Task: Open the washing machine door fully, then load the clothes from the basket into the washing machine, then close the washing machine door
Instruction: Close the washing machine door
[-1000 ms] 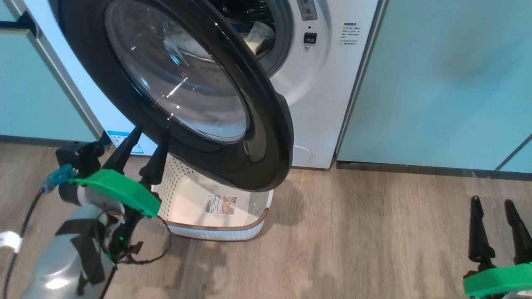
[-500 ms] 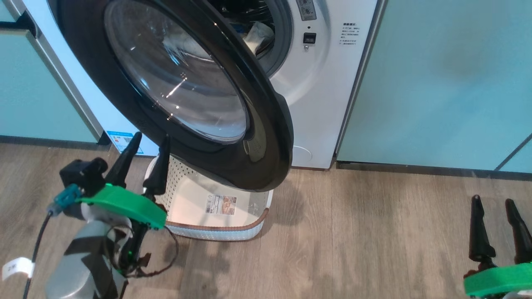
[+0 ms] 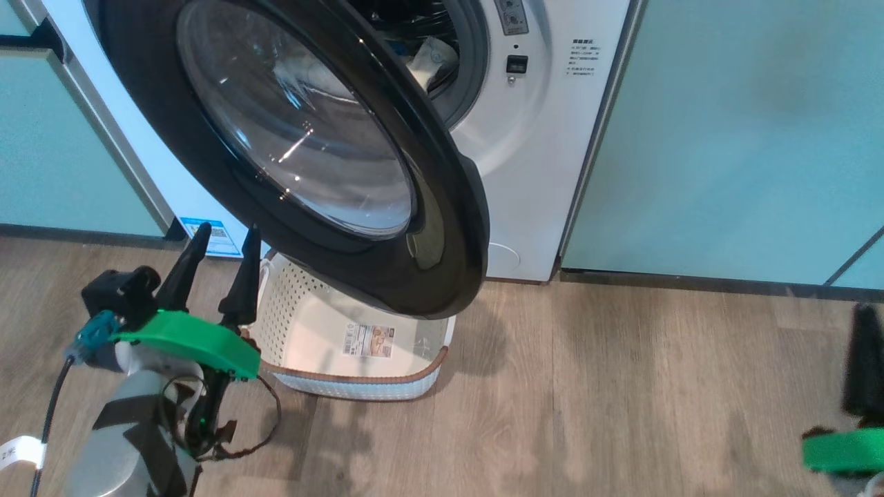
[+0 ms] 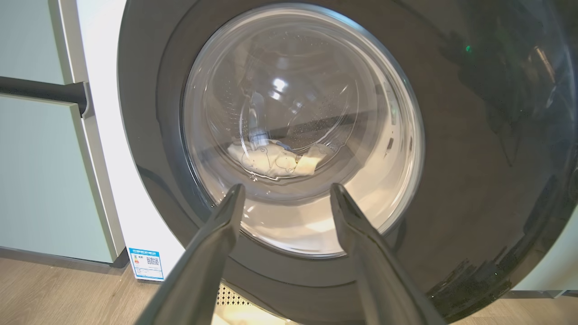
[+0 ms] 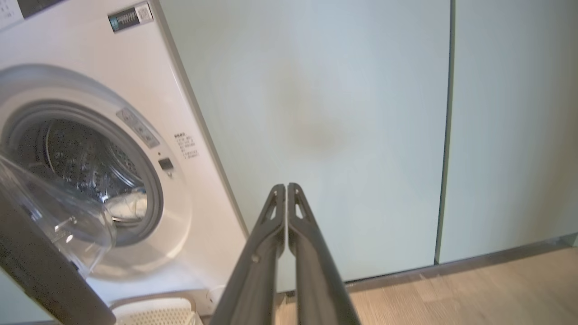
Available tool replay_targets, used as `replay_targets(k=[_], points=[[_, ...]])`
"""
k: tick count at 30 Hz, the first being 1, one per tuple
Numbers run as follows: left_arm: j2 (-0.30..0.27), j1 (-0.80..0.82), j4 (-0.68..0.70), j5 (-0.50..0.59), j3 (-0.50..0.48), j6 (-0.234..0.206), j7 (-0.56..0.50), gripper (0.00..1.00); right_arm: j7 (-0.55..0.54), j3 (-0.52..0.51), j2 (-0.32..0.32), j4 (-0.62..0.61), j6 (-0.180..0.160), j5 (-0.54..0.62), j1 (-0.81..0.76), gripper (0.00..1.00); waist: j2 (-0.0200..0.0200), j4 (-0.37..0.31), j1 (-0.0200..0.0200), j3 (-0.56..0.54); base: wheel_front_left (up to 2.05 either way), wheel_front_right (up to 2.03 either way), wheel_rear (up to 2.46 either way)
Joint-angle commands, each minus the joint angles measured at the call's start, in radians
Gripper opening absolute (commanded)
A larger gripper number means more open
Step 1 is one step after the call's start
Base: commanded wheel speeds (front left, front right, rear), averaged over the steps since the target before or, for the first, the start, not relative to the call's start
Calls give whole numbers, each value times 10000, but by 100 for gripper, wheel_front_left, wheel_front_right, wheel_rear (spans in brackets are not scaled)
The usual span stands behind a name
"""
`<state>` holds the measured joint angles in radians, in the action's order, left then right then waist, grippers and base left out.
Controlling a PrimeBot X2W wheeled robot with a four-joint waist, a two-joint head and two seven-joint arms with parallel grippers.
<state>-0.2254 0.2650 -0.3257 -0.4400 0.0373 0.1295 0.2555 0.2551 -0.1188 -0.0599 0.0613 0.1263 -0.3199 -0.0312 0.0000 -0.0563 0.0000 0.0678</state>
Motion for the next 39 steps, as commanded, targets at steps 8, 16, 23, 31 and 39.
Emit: replay_targets(k=[8, 16, 23, 31, 39], points=[[-58, 325, 257, 304, -599, 11, 62, 100, 67, 161, -9, -2764, 44, -304, 1720, 0, 0, 207, 0, -21, 0, 0, 0], [123, 463, 236, 731, -224, 11, 62, 100, 67, 2045, -87, -4464, 44, -207, 3012, 0, 0, 819, 0, -46, 0, 0, 0], [277, 625, 200, 774, 156, 11, 62, 100, 67, 4380, -330, -4422, 44, -135, 4123, 0, 0, 1475, 0, -3, 0, 0, 0], [482, 820, 115, 799, 558, 11, 62, 100, 67, 6426, -303, -3045, 44, -100, 4635, 0, 0, 2283, 0, 163, 0, 0, 0], [647, 998, 90, 878, 941, 11, 63, 100, 67, 7681, -256, -1132, 44, 57, 4459, 0, 0, 2882, 0, 411, 0, 0, 0]])
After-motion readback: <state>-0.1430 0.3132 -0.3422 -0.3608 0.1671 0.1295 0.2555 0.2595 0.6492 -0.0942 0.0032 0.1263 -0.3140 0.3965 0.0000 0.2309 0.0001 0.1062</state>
